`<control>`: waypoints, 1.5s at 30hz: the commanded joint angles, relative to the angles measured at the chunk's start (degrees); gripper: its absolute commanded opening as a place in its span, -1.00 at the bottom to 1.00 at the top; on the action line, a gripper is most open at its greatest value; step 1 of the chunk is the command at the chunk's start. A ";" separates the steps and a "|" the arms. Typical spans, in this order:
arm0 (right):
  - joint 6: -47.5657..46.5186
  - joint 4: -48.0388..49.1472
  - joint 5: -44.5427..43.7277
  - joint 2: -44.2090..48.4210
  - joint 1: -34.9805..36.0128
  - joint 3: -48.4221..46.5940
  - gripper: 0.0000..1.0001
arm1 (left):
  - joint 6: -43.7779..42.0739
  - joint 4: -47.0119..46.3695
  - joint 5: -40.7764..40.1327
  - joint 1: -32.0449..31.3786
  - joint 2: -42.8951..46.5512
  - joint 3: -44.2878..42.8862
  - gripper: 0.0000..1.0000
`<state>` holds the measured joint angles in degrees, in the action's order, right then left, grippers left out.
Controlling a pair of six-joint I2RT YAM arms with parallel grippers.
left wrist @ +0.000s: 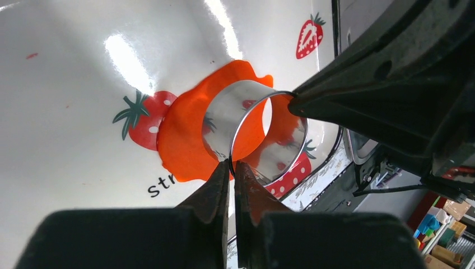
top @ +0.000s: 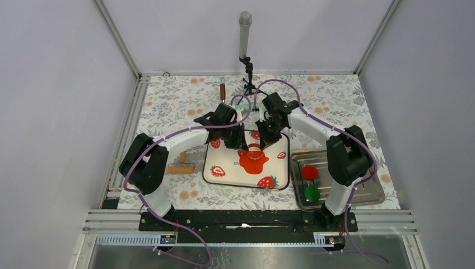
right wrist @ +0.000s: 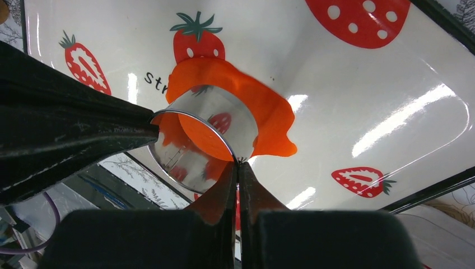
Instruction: Roll out the dumpling wrappers from the dough
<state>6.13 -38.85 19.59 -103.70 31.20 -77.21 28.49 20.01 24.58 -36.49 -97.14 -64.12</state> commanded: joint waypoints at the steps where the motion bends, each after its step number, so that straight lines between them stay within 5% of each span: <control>1: 0.87 1.05 1.84 3.06 0.62 0.97 -1.00 | 0.07 -0.10 -1.19 -0.25 -1.00 -1.32 -1.00; 45: 3.54 1.41 5.28 -1.14 1.94 5.40 -1.00 | 0.84 -0.06 0.21 -0.25 -0.56 2.51 -1.00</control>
<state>9.72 -36.49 23.49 -104.29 32.38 -72.07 30.26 20.93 24.27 -36.82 -98.10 -61.36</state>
